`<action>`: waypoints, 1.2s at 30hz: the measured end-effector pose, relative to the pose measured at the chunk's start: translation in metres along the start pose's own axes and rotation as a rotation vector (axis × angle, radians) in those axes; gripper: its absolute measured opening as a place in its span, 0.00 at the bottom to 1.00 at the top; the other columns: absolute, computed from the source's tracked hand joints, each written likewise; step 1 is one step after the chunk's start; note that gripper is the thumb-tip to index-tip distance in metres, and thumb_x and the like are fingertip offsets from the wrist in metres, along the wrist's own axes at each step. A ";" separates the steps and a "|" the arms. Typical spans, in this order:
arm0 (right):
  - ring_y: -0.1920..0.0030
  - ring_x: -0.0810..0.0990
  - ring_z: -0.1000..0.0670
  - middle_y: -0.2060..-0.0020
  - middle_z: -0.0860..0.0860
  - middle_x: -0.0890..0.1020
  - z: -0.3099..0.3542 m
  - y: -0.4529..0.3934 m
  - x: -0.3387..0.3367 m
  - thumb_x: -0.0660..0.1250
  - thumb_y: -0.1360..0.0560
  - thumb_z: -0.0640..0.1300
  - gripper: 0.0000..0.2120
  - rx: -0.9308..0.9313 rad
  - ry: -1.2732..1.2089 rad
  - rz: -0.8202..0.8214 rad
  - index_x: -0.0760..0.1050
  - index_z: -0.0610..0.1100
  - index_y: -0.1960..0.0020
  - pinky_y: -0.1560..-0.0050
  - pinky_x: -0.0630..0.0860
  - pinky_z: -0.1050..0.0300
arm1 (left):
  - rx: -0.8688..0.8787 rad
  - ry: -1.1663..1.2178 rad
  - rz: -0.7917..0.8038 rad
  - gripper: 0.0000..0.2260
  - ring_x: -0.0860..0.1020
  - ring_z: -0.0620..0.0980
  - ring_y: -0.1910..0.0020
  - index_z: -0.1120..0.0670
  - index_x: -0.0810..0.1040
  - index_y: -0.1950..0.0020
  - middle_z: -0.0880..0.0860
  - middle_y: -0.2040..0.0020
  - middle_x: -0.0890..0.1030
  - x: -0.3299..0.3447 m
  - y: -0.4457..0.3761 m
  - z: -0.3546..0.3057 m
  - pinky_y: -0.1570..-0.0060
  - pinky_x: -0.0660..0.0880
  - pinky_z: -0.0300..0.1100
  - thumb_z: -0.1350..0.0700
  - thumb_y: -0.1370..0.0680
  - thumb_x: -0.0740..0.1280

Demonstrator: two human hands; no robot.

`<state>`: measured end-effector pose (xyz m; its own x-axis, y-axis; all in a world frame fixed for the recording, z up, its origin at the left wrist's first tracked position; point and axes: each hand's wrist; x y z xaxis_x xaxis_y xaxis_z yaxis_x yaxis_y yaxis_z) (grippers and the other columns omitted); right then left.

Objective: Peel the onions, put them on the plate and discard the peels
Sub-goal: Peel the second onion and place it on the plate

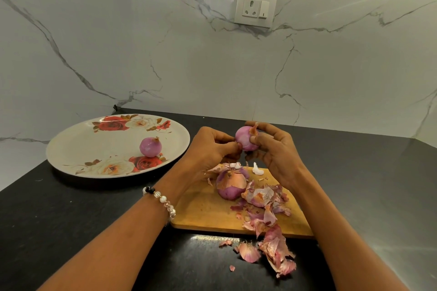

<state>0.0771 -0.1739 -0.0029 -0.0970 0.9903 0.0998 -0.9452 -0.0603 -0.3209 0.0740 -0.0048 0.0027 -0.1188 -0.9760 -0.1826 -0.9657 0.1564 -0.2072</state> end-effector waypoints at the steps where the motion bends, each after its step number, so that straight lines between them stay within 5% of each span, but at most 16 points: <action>1: 0.57 0.84 0.47 0.55 0.46 0.85 0.001 0.000 0.000 0.64 0.21 0.32 0.14 -0.005 -0.005 0.003 0.76 0.36 0.37 0.63 0.81 0.58 | 0.003 -0.003 -0.010 0.07 0.84 0.50 0.62 0.59 0.83 0.49 0.54 0.61 0.85 0.001 0.000 0.000 0.61 0.80 0.39 0.60 0.26 0.71; 13: 0.51 0.85 0.45 0.48 0.43 0.84 0.002 0.003 0.003 0.67 0.23 0.33 0.13 -0.033 0.116 0.040 0.79 0.42 0.41 0.59 0.82 0.57 | -0.045 0.019 -0.058 0.05 0.84 0.52 0.60 0.58 0.83 0.51 0.55 0.60 0.84 0.001 0.001 0.002 0.57 0.81 0.43 0.62 0.27 0.72; 21: 0.66 0.82 0.49 0.56 0.40 0.80 0.011 0.006 0.007 0.59 0.19 0.34 0.09 0.050 -0.076 -0.063 0.79 0.36 0.51 0.69 0.79 0.61 | -0.049 0.155 -0.037 0.04 0.84 0.50 0.62 0.56 0.83 0.55 0.53 0.62 0.85 0.003 0.002 -0.002 0.62 0.80 0.40 0.63 0.27 0.73; 28: 0.70 0.78 0.48 0.56 0.37 0.78 0.014 0.006 0.008 0.60 0.20 0.39 0.06 0.195 -0.274 -0.216 0.74 0.38 0.50 0.75 0.75 0.62 | -0.057 0.196 0.044 0.06 0.84 0.51 0.60 0.53 0.82 0.55 0.53 0.60 0.85 0.005 0.004 -0.004 0.61 0.80 0.40 0.64 0.27 0.71; 33: 0.69 0.80 0.47 0.51 0.35 0.77 0.011 0.003 0.007 0.59 0.20 0.38 0.04 0.227 -0.394 -0.240 0.72 0.40 0.49 0.73 0.77 0.62 | -0.057 0.203 0.073 0.08 0.83 0.54 0.55 0.53 0.82 0.49 0.56 0.56 0.84 0.003 0.002 -0.002 0.54 0.81 0.45 0.63 0.26 0.70; 36: 0.66 0.80 0.45 0.49 0.35 0.76 0.016 0.001 -0.004 0.59 0.21 0.38 0.02 0.217 -0.503 -0.307 0.70 0.41 0.51 0.74 0.76 0.62 | -0.050 0.180 0.126 0.15 0.83 0.52 0.56 0.50 0.79 0.40 0.51 0.62 0.82 0.004 0.002 0.000 0.49 0.80 0.46 0.61 0.25 0.70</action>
<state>0.0718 -0.1800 0.0113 0.1042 0.7891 0.6053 -0.9898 0.1416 -0.0142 0.0720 -0.0083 0.0018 -0.2743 -0.9612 -0.0289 -0.9503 0.2755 -0.1447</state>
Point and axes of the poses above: each hand's wrist, its own y-axis away from the middle knuckle, its own x-axis out of the palm, z = x × y
